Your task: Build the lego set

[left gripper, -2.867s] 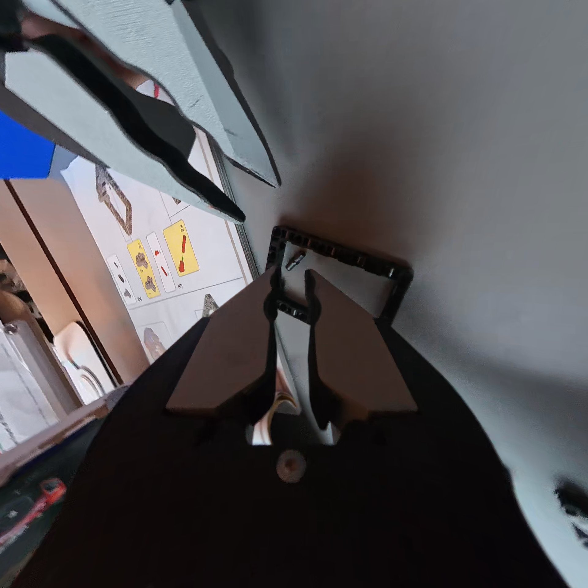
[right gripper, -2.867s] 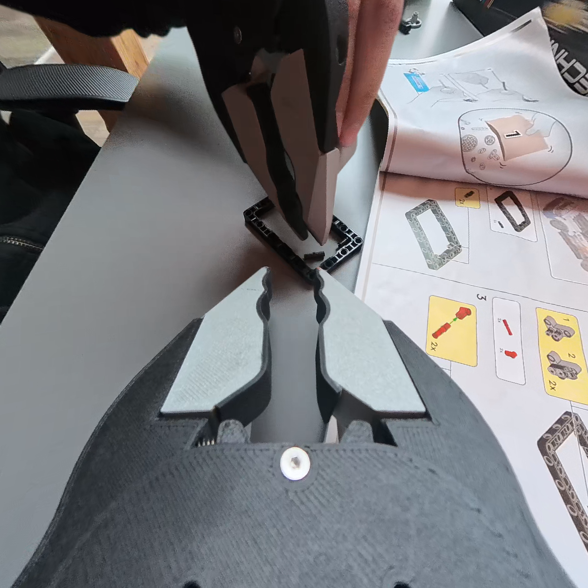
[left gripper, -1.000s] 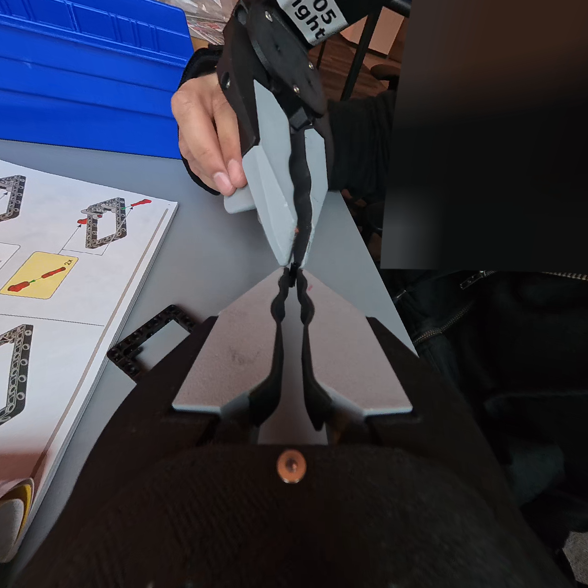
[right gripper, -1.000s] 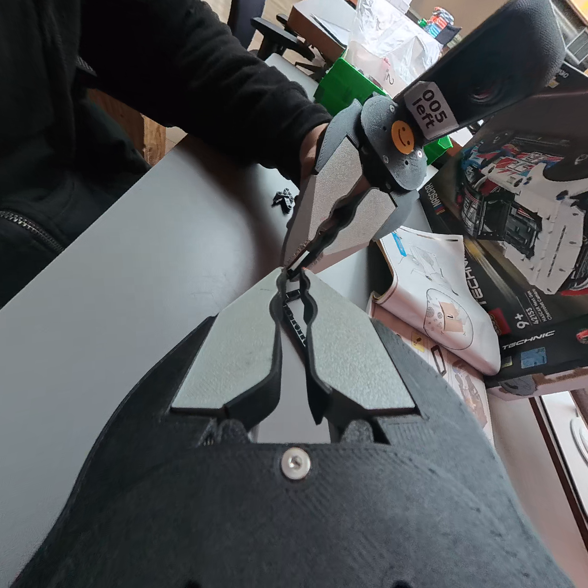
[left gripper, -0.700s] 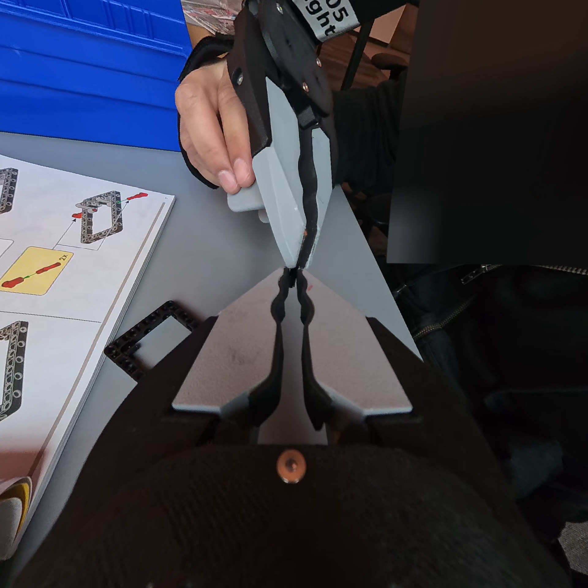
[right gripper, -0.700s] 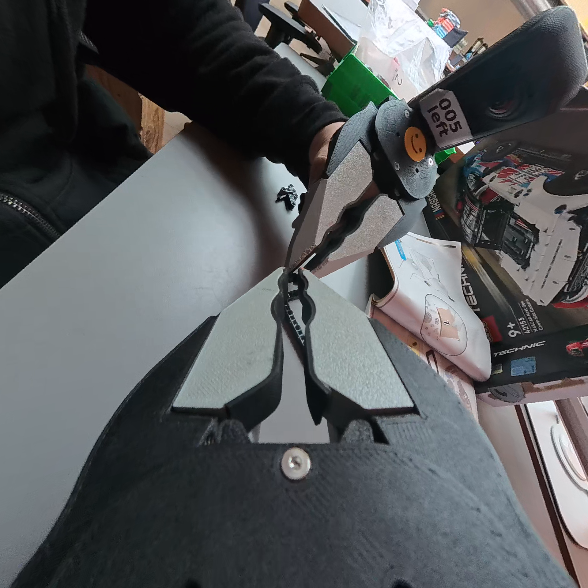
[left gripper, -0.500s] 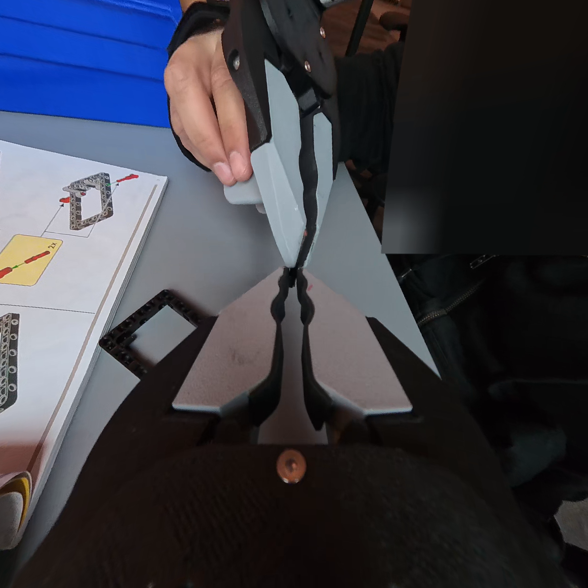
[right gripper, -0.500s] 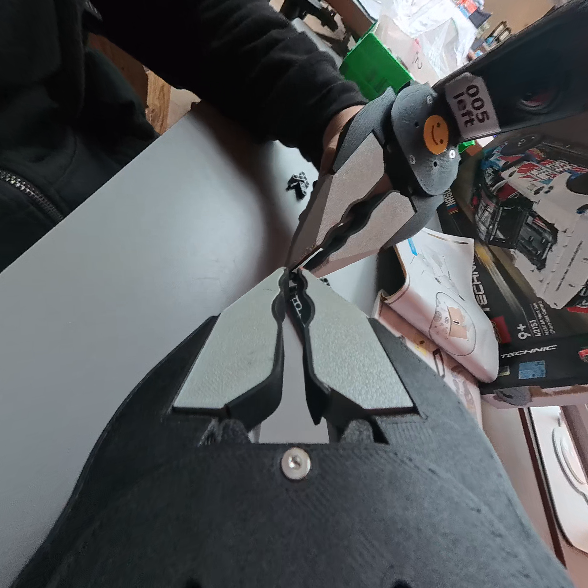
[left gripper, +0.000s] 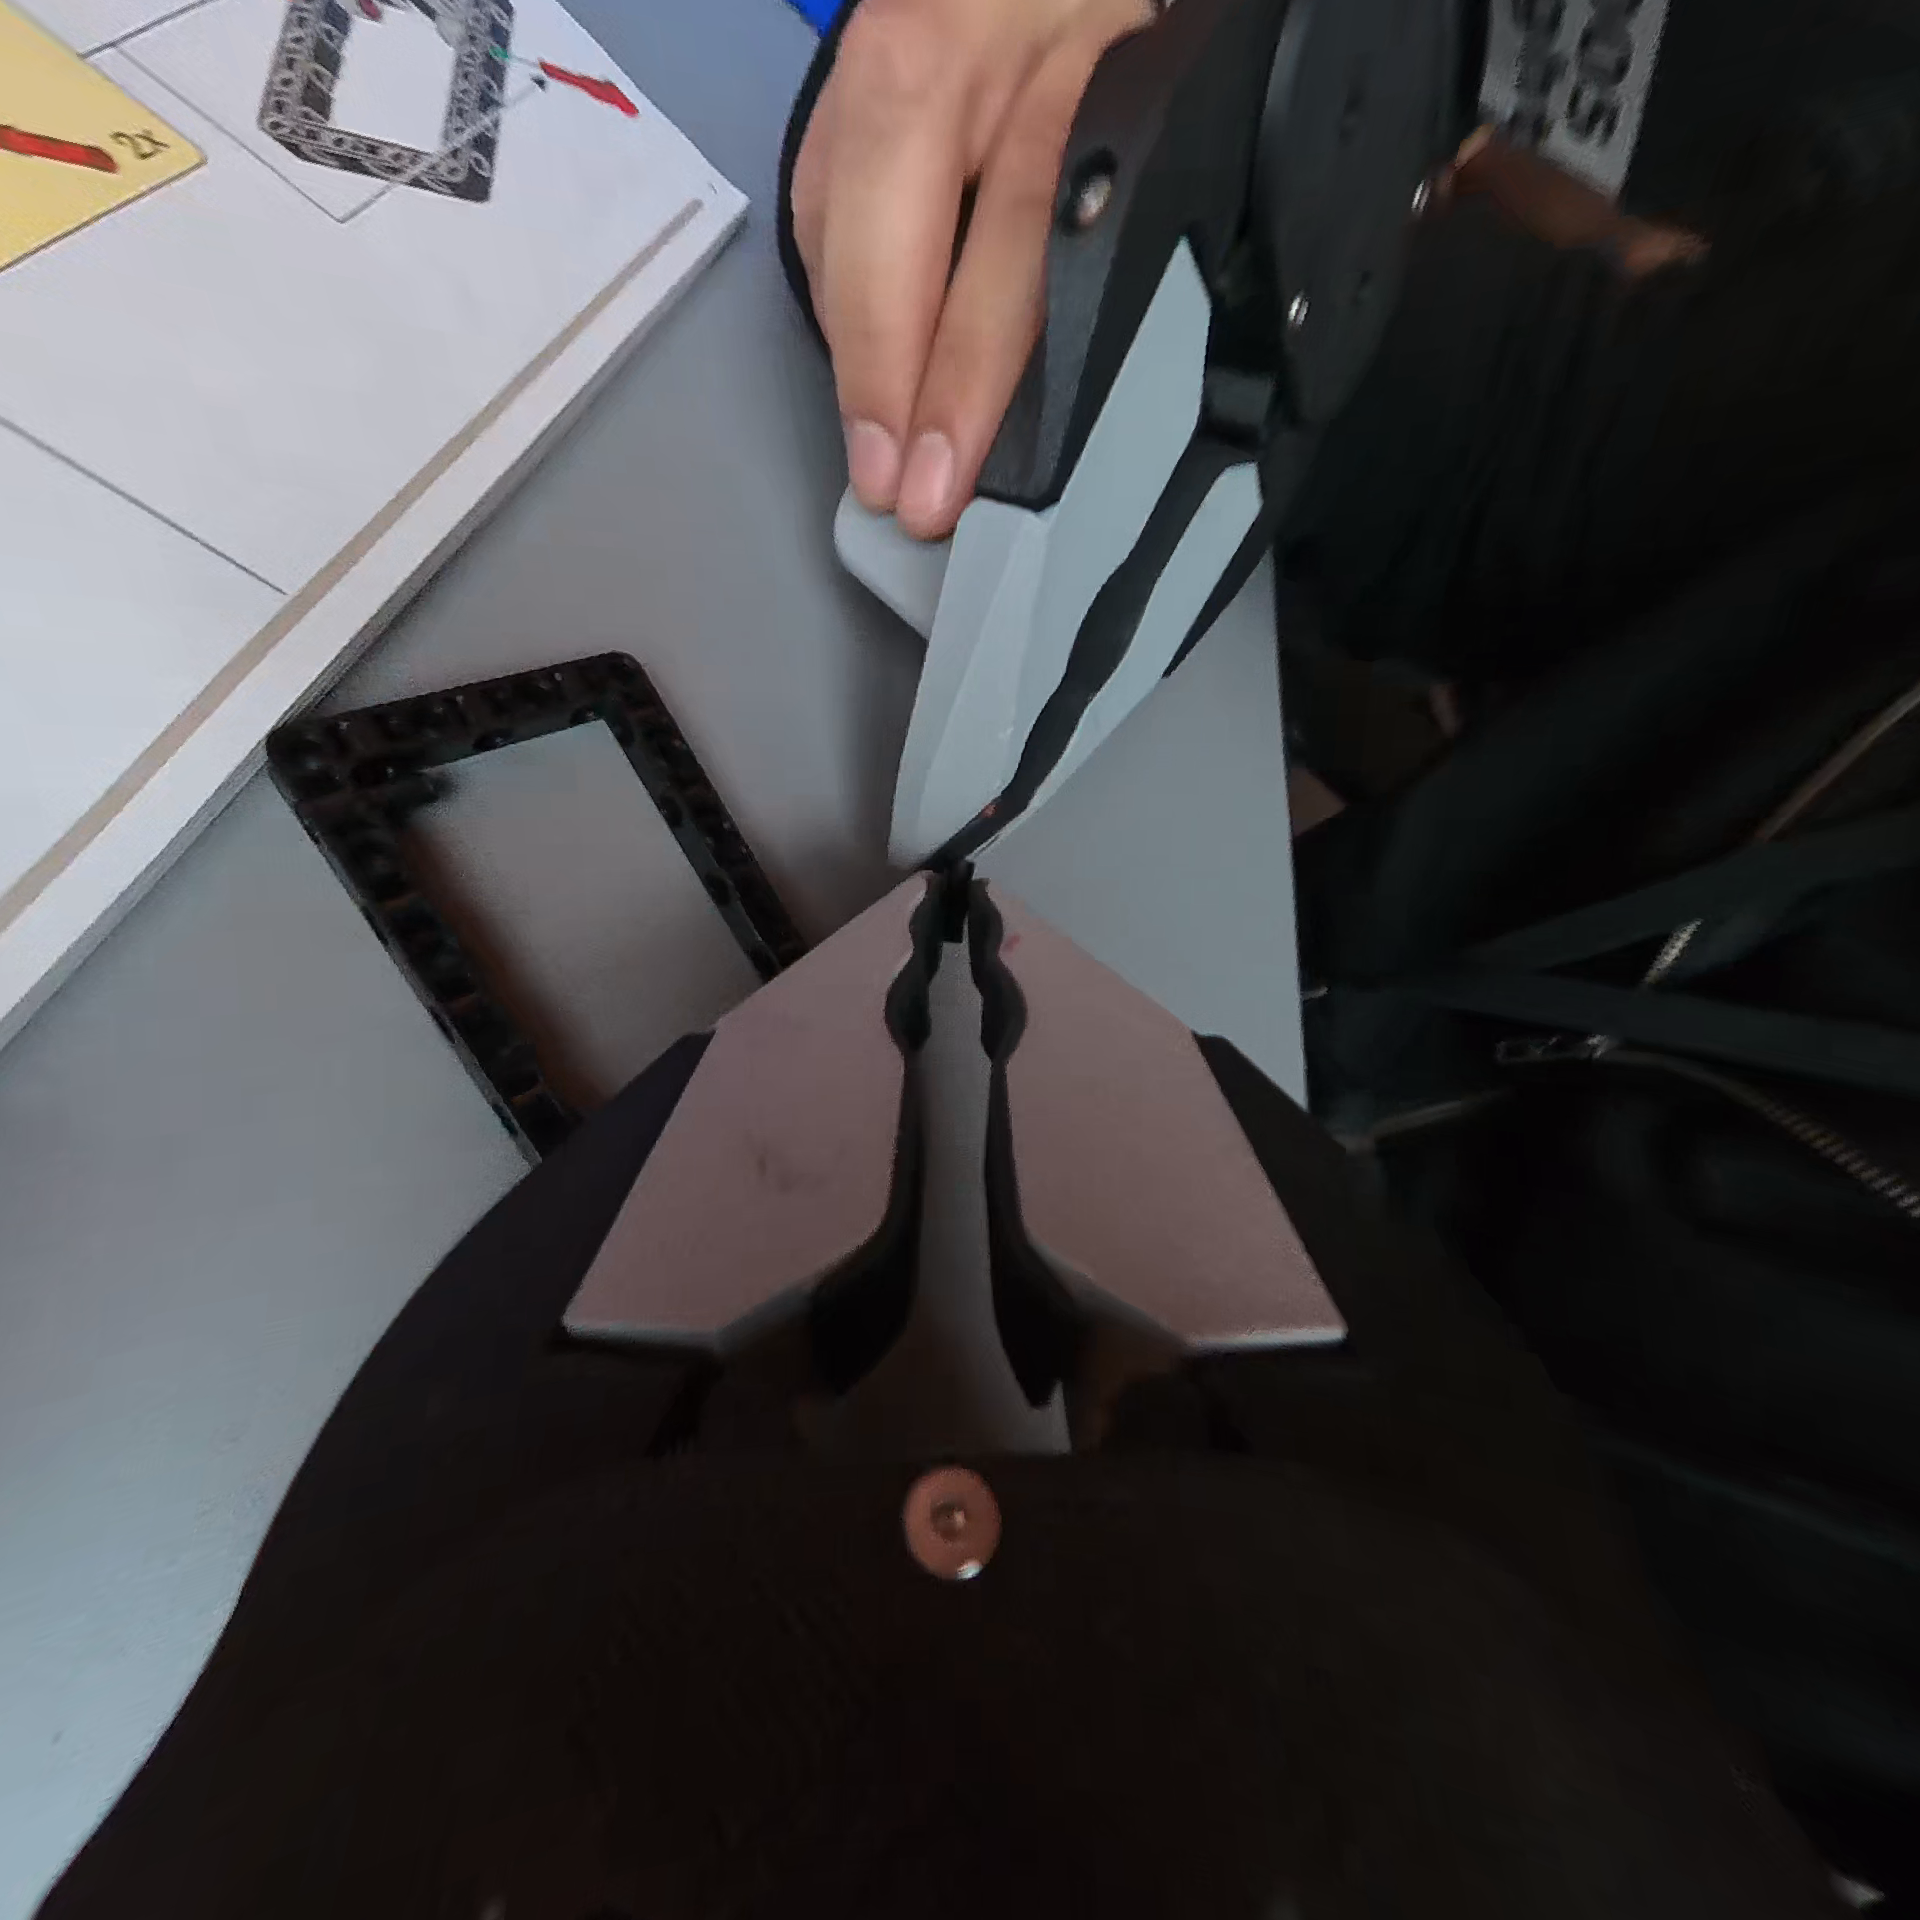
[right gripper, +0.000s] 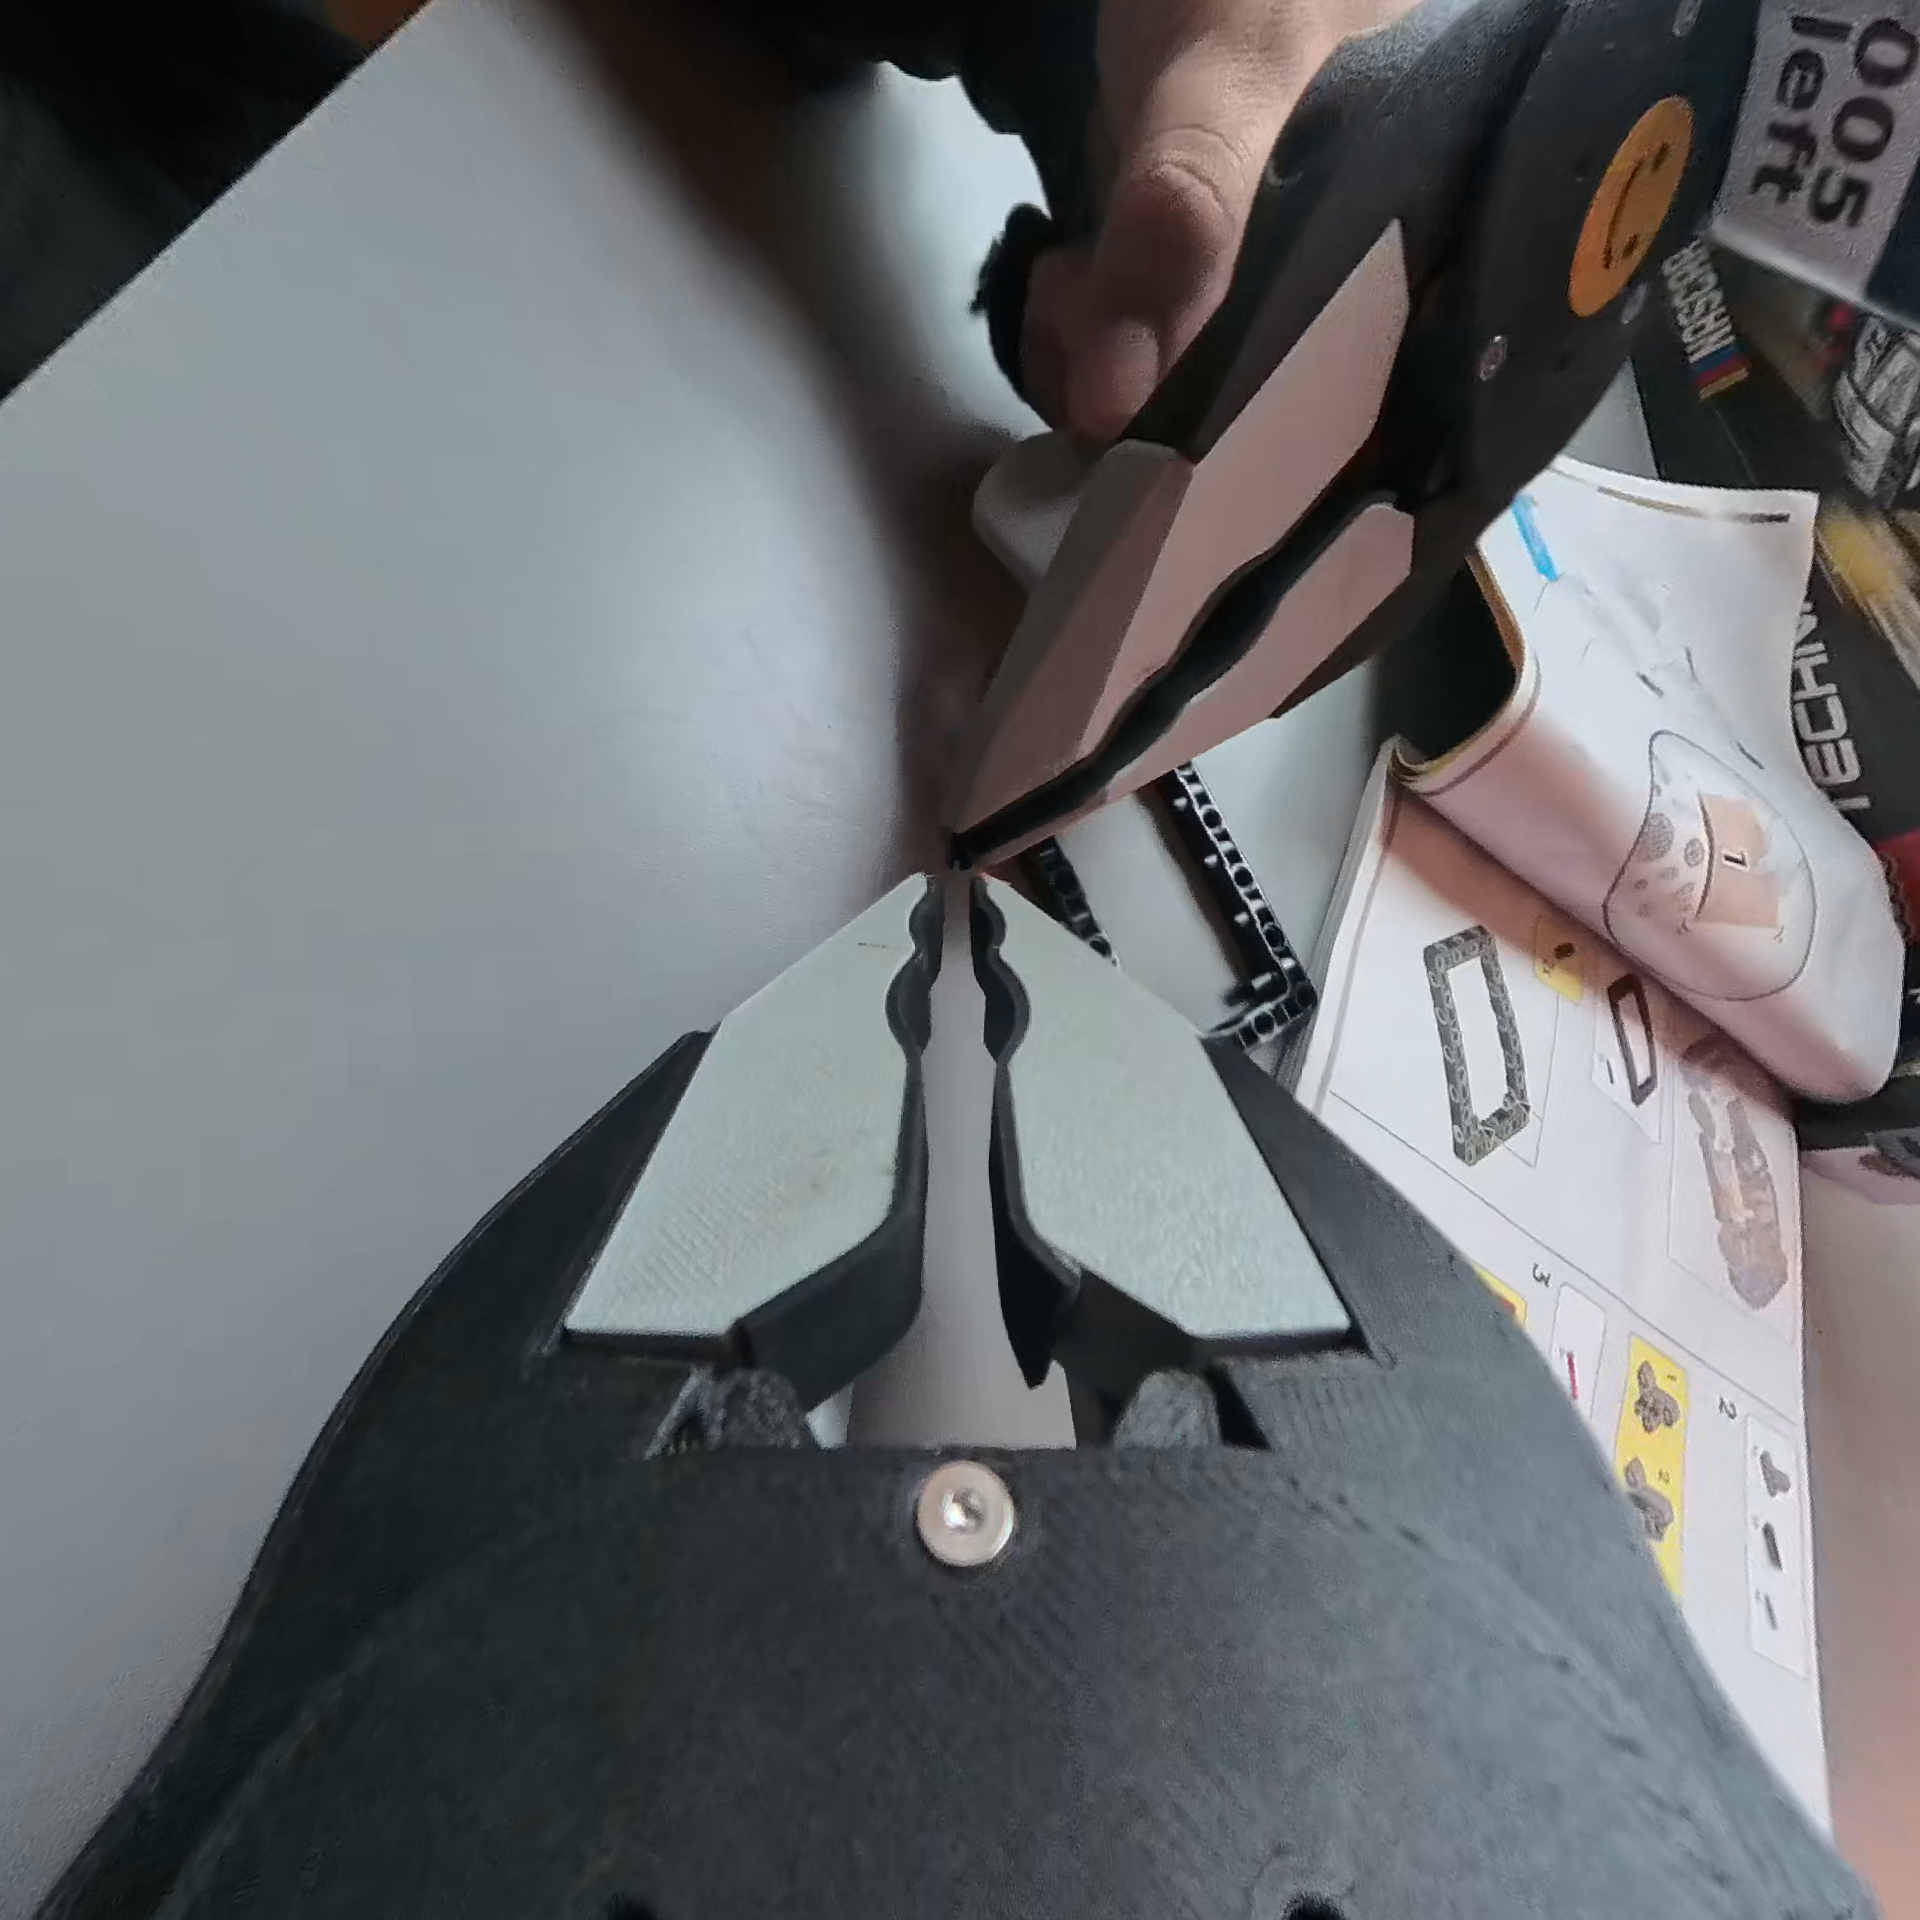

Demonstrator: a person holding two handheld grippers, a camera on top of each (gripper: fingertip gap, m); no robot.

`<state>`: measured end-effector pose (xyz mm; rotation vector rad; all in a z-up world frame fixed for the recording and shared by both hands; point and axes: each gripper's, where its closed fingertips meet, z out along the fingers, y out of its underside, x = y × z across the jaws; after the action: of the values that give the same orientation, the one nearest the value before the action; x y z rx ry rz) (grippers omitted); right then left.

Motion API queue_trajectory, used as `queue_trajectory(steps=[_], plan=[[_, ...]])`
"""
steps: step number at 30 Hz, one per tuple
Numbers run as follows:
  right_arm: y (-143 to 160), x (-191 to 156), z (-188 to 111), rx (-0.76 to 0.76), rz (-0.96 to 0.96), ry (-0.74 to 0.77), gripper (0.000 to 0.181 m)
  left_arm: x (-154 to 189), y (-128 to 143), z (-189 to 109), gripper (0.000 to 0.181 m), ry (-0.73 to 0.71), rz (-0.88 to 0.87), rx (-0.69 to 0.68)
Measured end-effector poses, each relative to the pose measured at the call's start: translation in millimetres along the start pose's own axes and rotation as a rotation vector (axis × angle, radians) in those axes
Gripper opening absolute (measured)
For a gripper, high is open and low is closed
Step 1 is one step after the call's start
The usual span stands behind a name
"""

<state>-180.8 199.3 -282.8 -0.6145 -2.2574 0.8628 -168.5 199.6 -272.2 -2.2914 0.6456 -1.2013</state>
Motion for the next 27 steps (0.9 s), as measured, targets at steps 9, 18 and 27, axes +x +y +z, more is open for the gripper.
queue_trajectory(steps=[9, 18, 27], plan=[[-5, 8, -6, 0.043, 0.026, 0.033, 0.006, -3, -7, 0, 0.001, 0.054, -0.111, 0.067], [-7, 10, -7, 0.066, 0.029, 0.040, 0.003, -3, -8, -2, 0.001, 0.019, -0.076, 0.071], [-3, 17, -7, 0.067, 0.109, 0.048, 0.001, -13, -19, -8, 0.000, -0.175, 0.062, 0.103]])
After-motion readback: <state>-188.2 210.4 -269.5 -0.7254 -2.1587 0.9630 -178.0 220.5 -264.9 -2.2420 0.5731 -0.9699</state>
